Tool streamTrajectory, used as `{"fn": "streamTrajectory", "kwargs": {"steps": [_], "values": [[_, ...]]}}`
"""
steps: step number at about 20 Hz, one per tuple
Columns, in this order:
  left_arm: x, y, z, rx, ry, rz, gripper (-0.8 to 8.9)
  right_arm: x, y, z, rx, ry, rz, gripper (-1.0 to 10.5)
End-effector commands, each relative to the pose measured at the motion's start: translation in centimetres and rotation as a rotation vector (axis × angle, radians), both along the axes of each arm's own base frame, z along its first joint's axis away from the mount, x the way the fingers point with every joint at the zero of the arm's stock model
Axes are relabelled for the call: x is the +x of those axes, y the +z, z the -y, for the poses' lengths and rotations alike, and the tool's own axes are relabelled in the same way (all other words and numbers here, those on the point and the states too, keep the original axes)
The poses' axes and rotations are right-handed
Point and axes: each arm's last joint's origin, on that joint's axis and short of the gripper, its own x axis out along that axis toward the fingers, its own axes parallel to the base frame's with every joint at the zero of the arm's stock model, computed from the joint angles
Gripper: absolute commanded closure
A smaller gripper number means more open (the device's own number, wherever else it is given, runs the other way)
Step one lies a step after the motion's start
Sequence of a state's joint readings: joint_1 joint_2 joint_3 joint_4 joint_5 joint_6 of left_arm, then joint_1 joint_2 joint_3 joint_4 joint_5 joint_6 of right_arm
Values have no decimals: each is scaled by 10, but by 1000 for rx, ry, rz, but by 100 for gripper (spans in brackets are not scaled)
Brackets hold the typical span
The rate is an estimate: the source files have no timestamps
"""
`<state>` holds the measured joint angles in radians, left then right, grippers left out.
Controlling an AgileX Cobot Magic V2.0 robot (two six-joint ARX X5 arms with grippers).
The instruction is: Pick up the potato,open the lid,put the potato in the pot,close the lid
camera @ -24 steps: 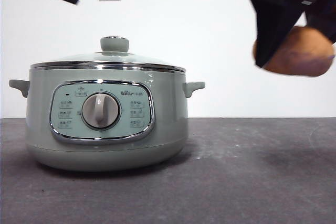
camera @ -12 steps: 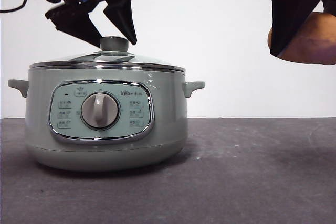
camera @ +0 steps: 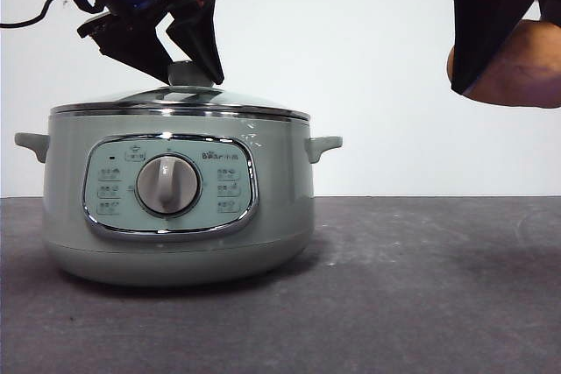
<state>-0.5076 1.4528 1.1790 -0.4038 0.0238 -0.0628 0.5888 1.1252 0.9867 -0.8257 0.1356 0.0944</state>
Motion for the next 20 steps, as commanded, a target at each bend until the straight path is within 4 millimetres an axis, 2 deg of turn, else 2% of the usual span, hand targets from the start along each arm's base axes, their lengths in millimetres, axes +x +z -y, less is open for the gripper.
{"fn": "streamTrajectory", "kwargs": {"steps": [1, 5, 8, 11, 15, 20], "values": [[0, 17, 1, -11, -19, 65, 821, 1, 1, -1, 12, -13, 11, 962], [-17, 65, -9, -54, -2, 204, 821, 4, 4, -3, 41, -6, 47, 962], [-44, 104, -26, -62, 25, 309, 821, 6, 13, -6, 78, 24, 93, 962], [-81, 136, -49, -49, 76, 411, 821, 10, 28, -13, 211, 118, 130, 963], [-133, 161, -79, -75, 120, 516, 821, 27, 41, -35, 259, 204, 137, 963], [-183, 165, -109, -65, 167, 537, 821, 66, 46, -89, 223, 299, 117, 963]]}}
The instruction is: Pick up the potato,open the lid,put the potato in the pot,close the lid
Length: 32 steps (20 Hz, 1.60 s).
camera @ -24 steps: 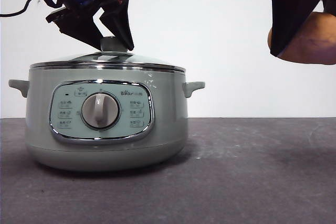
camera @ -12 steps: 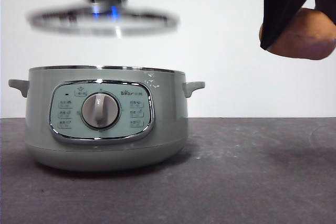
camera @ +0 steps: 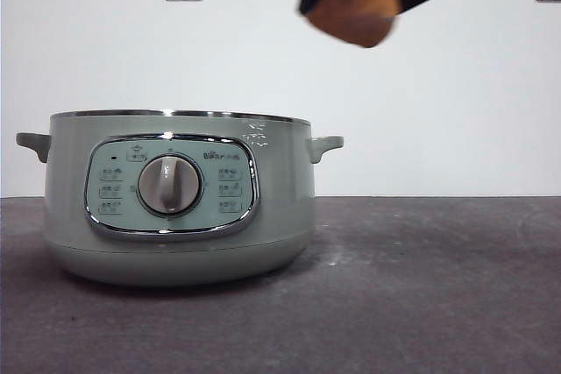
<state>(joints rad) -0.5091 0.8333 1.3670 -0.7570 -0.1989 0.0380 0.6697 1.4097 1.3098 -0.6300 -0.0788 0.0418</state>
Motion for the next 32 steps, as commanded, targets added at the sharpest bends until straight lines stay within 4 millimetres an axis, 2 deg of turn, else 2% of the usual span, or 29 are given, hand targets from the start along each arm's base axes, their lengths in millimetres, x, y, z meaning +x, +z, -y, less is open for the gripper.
{"fn": "streamTrajectory", "kwargs": {"steps": [1, 4, 7, 12, 15, 17, 24, 26, 28, 29, 30, 32], "values": [[-19, 8, -11, -13, 12, 61, 821, 20, 0, -27, -35, 60, 10, 963], [-37, 7, -21, -23, 14, 68, 821, 47, -4, -61, -84, 113, -1, 963], [-45, 5, -26, -23, 14, 62, 821, 73, -19, -93, -127, 153, -20, 963], [-46, 3, -26, -12, 14, 43, 821, 93, -70, -135, -202, 218, -67, 963], [-46, 3, -26, -11, 16, 44, 821, 98, -102, -145, -251, 240, -110, 963], [-46, 3, -27, -7, 35, 46, 821, 100, -114, -149, -270, 247, -128, 962], [-44, 2, -26, 0, 35, 32, 821, 101, -137, -151, -332, 289, -168, 962], [-44, 1, -25, 9, 34, 17, 821, 99, -137, -153, -333, 295, -165, 865], [-42, 0, -24, 15, 34, 7, 821, 99, -137, -153, -337, 287, -166, 577], [-42, 0, -24, 15, 34, 7, 821, 99, -137, -153, -339, 285, -164, 476], [-42, 0, -24, 15, 34, 7, 821, 98, -137, -154, -354, 275, -152, 436], [-41, 0, -24, 17, 34, 3, 821, 98, -137, -155, -355, 276, -150, 438]]}}
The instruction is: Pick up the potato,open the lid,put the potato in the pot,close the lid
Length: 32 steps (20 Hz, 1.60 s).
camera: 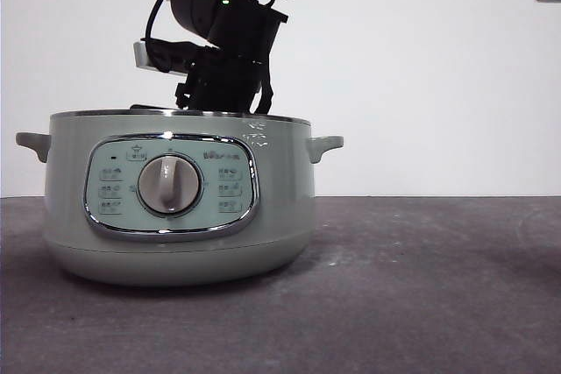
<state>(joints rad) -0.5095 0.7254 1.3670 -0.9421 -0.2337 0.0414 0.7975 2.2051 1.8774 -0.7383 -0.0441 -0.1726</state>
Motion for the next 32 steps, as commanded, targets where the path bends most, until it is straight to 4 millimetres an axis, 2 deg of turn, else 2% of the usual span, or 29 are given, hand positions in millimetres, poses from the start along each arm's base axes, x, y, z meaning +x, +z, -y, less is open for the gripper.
{"fn": "streamTrajectory", "kwargs": {"steps": [1, 3, 5, 9, 11, 15, 17, 19, 22, 24, 28, 32], "values": [[-4, 9, -2, -30, 1, 66, 821, 0, -11, -2, -21, 1, -16, 442], [-3, 9, -2, -29, 2, 64, 821, -1, -3, -1, -14, -3, 1, 443], [-1, 8, -1, -27, 2, 59, 821, -4, 15, 4, 4, -10, 31, 443], [10, 7, 5, -12, 1, 33, 821, -29, 77, 31, 15, -22, 37, 446], [19, 7, 11, -10, -3, 29, 821, -48, 113, 53, 19, -43, 30, 447], [47, 6, 27, -9, -10, 19, 822, -92, 189, 114, 97, -105, 84, 447], [63, 4, 37, -13, -46, 4, 822, -113, 217, 139, 169, -143, 129, 447], [76, 1, 47, -50, -101, -14, 822, -132, 237, 157, 223, -146, 176, 447], [97, -8, 59, -62, -118, -23, 822, -157, 259, 180, 297, -156, 232, 447], [107, -21, 65, -95, -117, -31, 822, -171, 268, 192, 330, -169, 246, 447], [123, -60, 74, -146, -101, -39, 822, -189, 277, 209, 350, -168, 265, 447], [134, -93, 80, -213, -85, -46, 822, -196, 277, 216, 341, -179, 244, 447]]}}
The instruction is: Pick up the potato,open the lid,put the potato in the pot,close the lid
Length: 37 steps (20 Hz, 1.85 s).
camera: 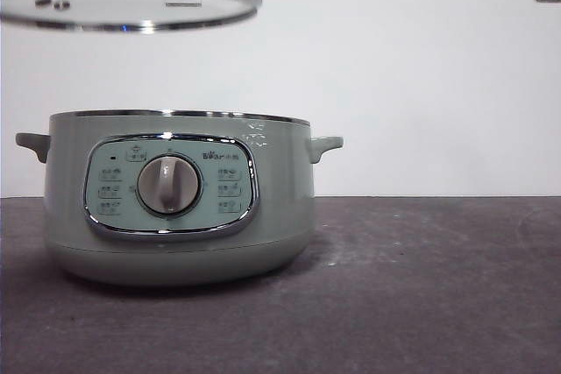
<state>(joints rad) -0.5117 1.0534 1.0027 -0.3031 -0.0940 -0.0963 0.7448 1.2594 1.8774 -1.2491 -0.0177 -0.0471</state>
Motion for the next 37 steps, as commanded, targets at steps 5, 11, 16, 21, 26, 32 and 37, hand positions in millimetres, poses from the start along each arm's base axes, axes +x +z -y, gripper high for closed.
{"fn": "streamTrajectory", "kwargs": {"steps": [5, 11, 16, 21, 26, 32, 37], "values": [[28, -19, 17, -70, -28, 13, 822, -3, -8, 2, -42, -19, -81, 447], [54, -48, 32, -47, -19, -67, 822, -4, -10, 4, -66, -21, -106, 447], [61, -56, 37, -46, -25, -72, 822, -4, -10, 4, -65, -21, -105, 447], [61, -57, 39, -51, -58, -86, 822, -4, -10, 4, -65, -21, -104, 447], [58, -58, 43, -46, -70, -93, 822, -3, -9, 3, -54, -20, -93, 447], [56, -61, 43, -24, -68, -117, 822, -3, -8, 3, -50, -20, -88, 447], [55, -66, 41, 50, -81, -145, 822, -3, -8, 3, -50, -20, -89, 447]]}}
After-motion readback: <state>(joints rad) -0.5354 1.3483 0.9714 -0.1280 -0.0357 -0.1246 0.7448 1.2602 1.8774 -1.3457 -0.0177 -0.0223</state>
